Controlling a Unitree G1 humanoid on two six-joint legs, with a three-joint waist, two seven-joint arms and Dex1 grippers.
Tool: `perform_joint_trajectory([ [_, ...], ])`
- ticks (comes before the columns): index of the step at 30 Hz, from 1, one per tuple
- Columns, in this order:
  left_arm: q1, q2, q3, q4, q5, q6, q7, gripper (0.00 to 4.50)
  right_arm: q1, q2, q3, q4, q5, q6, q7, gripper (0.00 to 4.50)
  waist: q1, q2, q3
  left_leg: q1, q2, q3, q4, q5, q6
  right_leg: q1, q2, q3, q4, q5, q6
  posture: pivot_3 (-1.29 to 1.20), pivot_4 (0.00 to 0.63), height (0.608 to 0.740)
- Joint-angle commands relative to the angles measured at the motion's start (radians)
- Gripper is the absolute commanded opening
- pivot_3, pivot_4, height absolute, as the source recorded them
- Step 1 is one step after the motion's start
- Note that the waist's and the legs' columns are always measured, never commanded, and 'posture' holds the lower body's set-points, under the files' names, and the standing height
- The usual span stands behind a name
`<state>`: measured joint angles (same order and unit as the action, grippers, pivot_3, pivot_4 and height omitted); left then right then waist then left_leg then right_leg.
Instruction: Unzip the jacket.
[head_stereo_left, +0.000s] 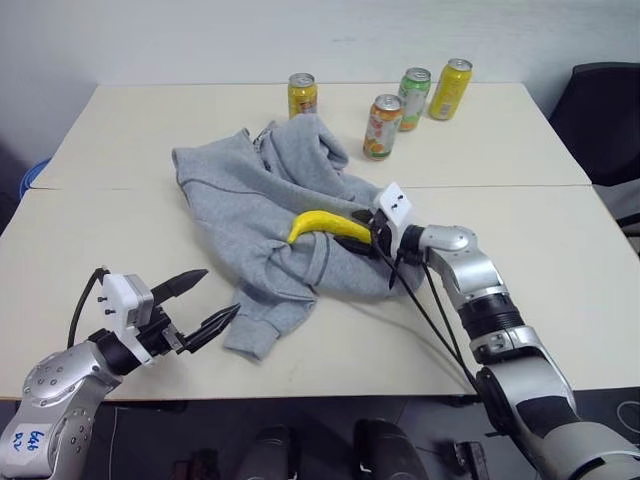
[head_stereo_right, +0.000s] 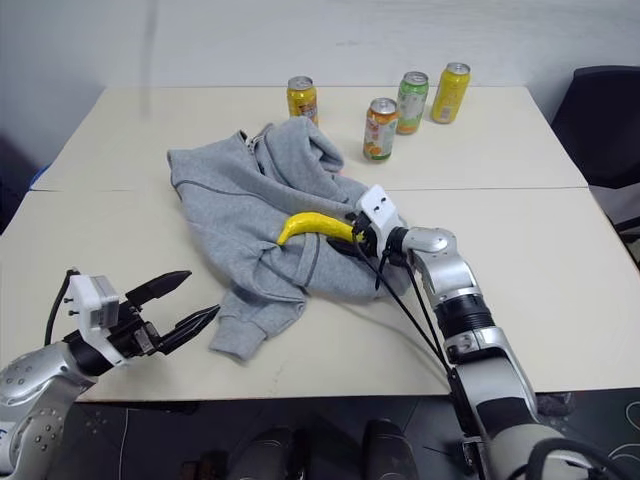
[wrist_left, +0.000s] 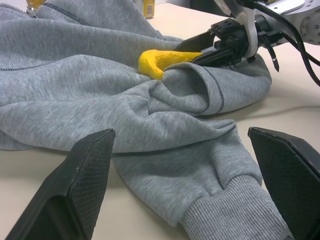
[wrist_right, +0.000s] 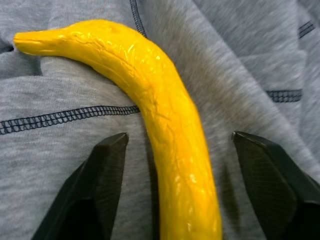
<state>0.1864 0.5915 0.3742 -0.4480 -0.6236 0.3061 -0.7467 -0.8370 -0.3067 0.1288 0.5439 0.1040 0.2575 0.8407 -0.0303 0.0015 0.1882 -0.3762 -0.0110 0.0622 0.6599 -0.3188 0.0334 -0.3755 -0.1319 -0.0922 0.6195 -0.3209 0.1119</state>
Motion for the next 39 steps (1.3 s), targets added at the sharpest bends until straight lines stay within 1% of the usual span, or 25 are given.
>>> perform_joint_trajectory([
  [1,0.009,-0.005,0.009,-0.049,-0.005,-0.006,0.016,4.5,-0.01,0.002,-0.012,-0.038,0.027,0.032,0.025,2.24,0.0,0.0,0.0,0.0,0.0,0.0,0.0,0.0,0.0,0.0,0.0,0.0,0.0,0.0,0.0,0.0,0.15,0.74],
  [2,0.009,-0.006,0.007,-0.053,-0.005,-0.004,0.02,4.5,-0.008,0.0,-0.02,-0.052,0.043,0.022,0.047,1.95,0.0,0.0,0.0,0.0,0.0,0.0,0.0,0.0,0.0,0.0,0.0,0.0,0.0,0.0,0.0,0.0,0.15,0.74],
  [4,0.011,-0.007,0.003,-0.059,-0.005,-0.002,0.027,4.5,0.01,-0.009,-0.048,-0.111,0.114,0.014,0.136,1.27,0.0,0.0,0.0,0.0,0.0,0.0,0.0,0.0,0.0,0.0,0.0,0.0,0.0,0.0,0.0,0.0,0.15,0.74],
  [5,0.011,-0.007,0.002,-0.061,-0.005,-0.002,0.029,4.5,0.018,-0.015,-0.058,-0.135,0.141,0.017,0.169,0.86,0.0,0.0,0.0,0.0,0.0,0.0,0.0,0.0,0.0,0.0,0.0,0.0,0.0,0.0,0.0,0.0,0.15,0.74],
  [6,0.012,-0.007,0.0,-0.064,-0.004,-0.002,0.032,4.5,0.035,-0.03,-0.078,-0.18,0.188,0.014,0.224,0.71,0.0,0.0,0.0,0.0,0.0,0.0,0.0,0.0,0.0,0.0,0.0,0.0,0.0,0.0,0.0,0.0,0.15,0.74],
  [7,0.012,-0.007,-0.001,-0.067,-0.004,-0.002,0.035,4.5,0.05,-0.055,-0.119,-0.227,0.246,0.038,0.261,0.71,0.002,0.0,0.0,0.0,0.0,0.0,0.0,0.0,0.0,0.0,0.0,0.0,0.0,0.0,0.0,0.0,0.15,0.74],
  [9,0.012,-0.008,-0.001,-0.07,-0.003,-0.003,0.041,4.5,0.069,-0.104,-0.199,-0.287,0.327,0.074,0.283,0.71,0.007,0.0,0.0,-0.001,0.0,-0.001,0.0,0.0,0.0,0.0,0.0,0.0,-0.001,0.0,0.0,0.0,0.15,0.74],
  [12,0.019,-0.007,0.003,-0.072,0.007,-0.009,0.048,4.5,0.071,-0.198,-0.327,-0.28,0.382,0.107,0.23,0.71,0.012,0.0,0.0,-0.001,0.0,-0.001,0.001,-0.001,0.001,0.001,-0.001,0.0,-0.002,0.0,0.0,0.0,0.15,0.74],
  [14,0.024,-0.006,0.006,-0.068,0.024,-0.021,0.053,4.5,0.07,-0.24,-0.372,-0.259,0.386,0.114,0.187,0.71,0.013,0.0,0.0,-0.001,0.0,-0.001,0.001,-0.002,0.001,0.001,-0.001,0.0,-0.003,0.0,0.0,0.0,0.15,0.74],
  [16,0.006,-0.007,0.005,-0.053,0.036,-0.028,0.065,4.5,0.082,-0.325,-0.382,-0.148,0.258,0.043,0.058,0.71,0.01,0.0,0.0,-0.001,0.0,0.0,0.001,-0.002,0.001,0.001,0.0,0.0,-0.004,0.0,0.0,0.0,0.15,0.74],
  [18,-0.013,-0.008,-0.003,-0.042,0.042,-0.028,0.071,4.5,0.083,-0.394,-0.375,-0.007,0.131,-0.041,-0.101,0.71,0.005,0.0,0.0,-0.001,0.0,0.001,0.001,-0.002,0.001,0.001,0.0,0.0,-0.004,0.0,0.0,0.0,0.15,0.74],
  [20,-0.029,-0.008,-0.014,-0.035,0.049,-0.026,0.07,4.5,0.049,-0.42,-0.388,0.148,0.072,-0.093,-0.263,0.71,0.005,0.0,0.0,-0.001,0.0,0.002,0.001,-0.002,0.001,0.001,0.0,0.0,-0.004,0.0,0.0,0.0,0.15,0.74],
  [21,-0.038,-0.005,-0.021,-0.029,0.052,-0.025,0.065,4.5,0.031,-0.432,-0.38,0.223,0.041,-0.123,-0.313,0.71,0.003,0.0,0.0,-0.001,0.0,0.002,0.001,-0.001,0.001,0.001,0.0,0.0,-0.004,0.0,0.0,0.0,0.15,0.74],
  [25,-0.082,0.009,-0.044,0.002,0.066,-0.027,0.051,4.5,-0.033,-0.442,-0.336,0.428,-0.046,-0.198,-0.414,0.71,-0.006,0.002,0.001,-0.001,0.001,0.004,0.001,-0.001,0.001,0.0,0.002,0.0,-0.004,0.0,0.0,0.0,0.15,0.74],
  [28,-0.125,0.018,-0.06,0.026,0.075,-0.022,0.042,4.5,-0.064,-0.442,-0.333,0.554,-0.066,-0.235,-0.454,0.71,-0.005,0.003,0.002,-0.001,0.002,0.005,0.001,0.0,0.0,0.0,0.003,-0.002,-0.003,0.0,0.0,0.0,0.15,0.74],
  [30,-0.147,0.022,-0.065,0.039,0.077,-0.017,0.04,4.5,-0.071,-0.443,-0.336,0.595,-0.074,-0.281,-0.477,0.71,-0.001,0.003,0.002,-0.001,0.002,0.005,0.001,0.0,0.0,0.0,0.003,-0.003,-0.003,0.0,0.0,0.0,0.15,0.74],
  [32,-0.169,0.028,-0.07,0.055,0.088,-0.015,0.04,4.5,-0.067,-0.449,-0.323,0.601,-0.088,-0.323,-0.457,1.42,0.002,0.003,0.002,-0.001,0.002,0.005,0.001,0.0,0.0,0.0,0.003,-0.003,-0.004,0.0,0.0,0.0,0.15,0.74],
  [33,-0.177,0.032,-0.071,0.062,0.09,-0.015,0.037,4.5,-0.065,-0.451,-0.322,0.595,-0.089,-0.347,-0.447,1.67,0.003,0.003,0.002,-0.002,0.002,0.005,0.001,0.0,0.0,0.0,0.003,-0.003,-0.004,0.0,0.0,0.0,0.15,0.74],
  [35,-0.197,0.036,-0.067,0.074,0.089,-0.013,0.04,4.5,-0.058,-0.452,-0.33,0.557,-0.072,-0.4,-0.395,2.33,0.003,0.003,0.002,-0.002,0.002,0.005,0.002,0.0,0.0,0.0,0.003,-0.003,-0.004,0.0,0.0,0.0,0.15,0.74],
  [38,-0.212,0.058,-0.044,0.107,0.108,-0.03,0.035,4.5,-0.022,-0.437,-0.347,0.424,-0.004,-0.531,-0.221,3.41,0.003,0.003,0.002,-0.002,0.002,0.004,0.002,0.0,0.0,0.001,0.003,-0.004,-0.003,0.0,0.0,0.0,0.15,0.74],
  [39,-0.212,0.069,-0.034,0.121,0.115,-0.035,0.032,4.5,-0.005,-0.426,-0.353,0.365,0.032,-0.548,-0.153,3.72,0.003,0.003,0.002,-0.002,0.002,0.003,0.002,0.0,0.0,0.001,0.003,-0.004,-0.003,0.0,0.0,0.0,0.15,0.74],
])
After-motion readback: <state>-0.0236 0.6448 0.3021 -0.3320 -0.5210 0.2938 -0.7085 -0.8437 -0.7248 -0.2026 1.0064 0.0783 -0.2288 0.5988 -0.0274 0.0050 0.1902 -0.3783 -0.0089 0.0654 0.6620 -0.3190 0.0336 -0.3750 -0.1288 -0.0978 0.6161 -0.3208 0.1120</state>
